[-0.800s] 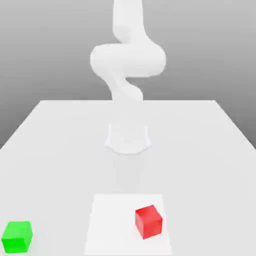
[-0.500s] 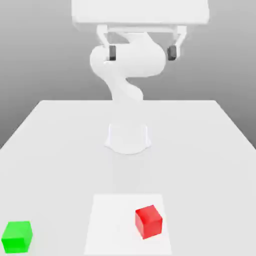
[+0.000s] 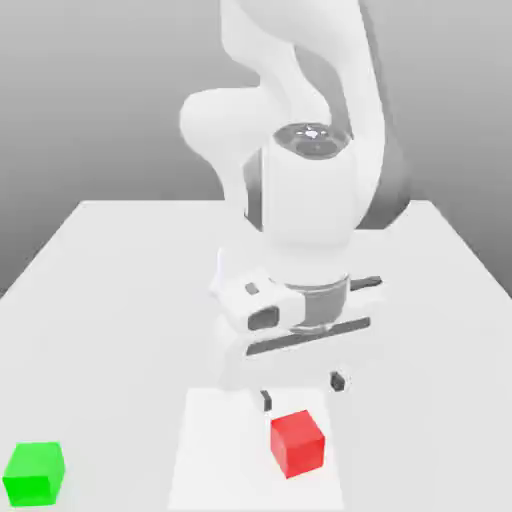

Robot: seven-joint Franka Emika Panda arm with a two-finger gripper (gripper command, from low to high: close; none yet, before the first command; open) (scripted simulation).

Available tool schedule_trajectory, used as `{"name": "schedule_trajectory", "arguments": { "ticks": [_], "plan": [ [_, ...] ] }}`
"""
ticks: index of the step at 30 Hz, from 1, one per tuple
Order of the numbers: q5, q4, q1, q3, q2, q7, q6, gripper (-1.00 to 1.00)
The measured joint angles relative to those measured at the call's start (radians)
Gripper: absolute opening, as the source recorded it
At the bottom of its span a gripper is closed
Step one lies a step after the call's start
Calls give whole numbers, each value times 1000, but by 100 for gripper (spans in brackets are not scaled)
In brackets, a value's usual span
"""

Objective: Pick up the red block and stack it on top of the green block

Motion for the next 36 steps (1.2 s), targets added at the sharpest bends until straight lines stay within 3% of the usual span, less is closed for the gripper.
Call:
{"name": "schedule_trajectory", "arguments": {
  "ticks": [3,4,11,17,31,35,36],
  "plan": [
    [0,13,-4,5,109,-2,90,0],
    [2,17,-5,6,136,-3,114,-100],
    [0,18,-7,7,139,-1,115,-100],
    [-3,-2,-16,2,-39,16,-43,-100],
    [144,293,-248,-325,78,543,-240,-100],
    [240,332,-310,-302,215,537,-152,-100],
    [251,335,-317,-295,233,531,-137,100]
  ]
}}
